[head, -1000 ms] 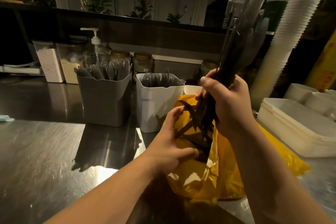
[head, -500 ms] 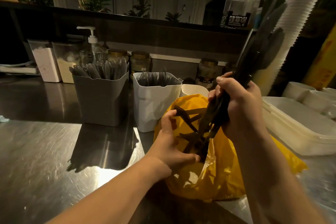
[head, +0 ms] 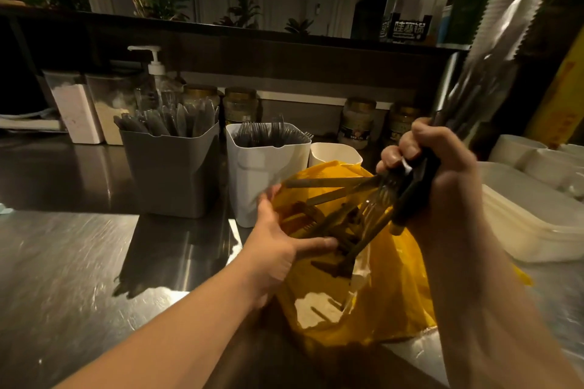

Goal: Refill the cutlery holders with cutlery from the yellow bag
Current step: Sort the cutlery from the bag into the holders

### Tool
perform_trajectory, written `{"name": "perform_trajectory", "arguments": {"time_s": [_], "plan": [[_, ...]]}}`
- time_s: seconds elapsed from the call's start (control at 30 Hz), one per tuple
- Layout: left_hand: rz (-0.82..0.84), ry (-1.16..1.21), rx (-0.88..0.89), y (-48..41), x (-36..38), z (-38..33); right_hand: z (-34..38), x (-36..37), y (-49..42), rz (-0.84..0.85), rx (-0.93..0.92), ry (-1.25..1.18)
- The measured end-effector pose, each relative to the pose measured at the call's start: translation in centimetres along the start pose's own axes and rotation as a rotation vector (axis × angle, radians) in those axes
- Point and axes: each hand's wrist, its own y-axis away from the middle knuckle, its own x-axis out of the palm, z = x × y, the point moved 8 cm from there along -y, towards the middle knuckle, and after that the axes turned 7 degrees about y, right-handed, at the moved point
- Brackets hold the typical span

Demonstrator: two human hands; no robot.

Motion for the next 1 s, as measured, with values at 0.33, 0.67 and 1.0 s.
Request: {"name": "perform_trajectory", "arguments": {"time_s": [0.33,0.67,1.0], "plan": [[-0.052,-0.089,0.191,0.8,-0.7,-1.0,-3.7,-1.0,-0.1,-0.097,0.183,-0.083],[-0.087,-0.587,0.354,1.1,0.8,-1.7,-3.8,0.7,0.1,-0.041,0.094,0.074],[-0.120,-0.740,0.509,0.7,2.0,-1.9,-0.7,2.2,-0.1,-0.130,-0.125,0.183]]}}
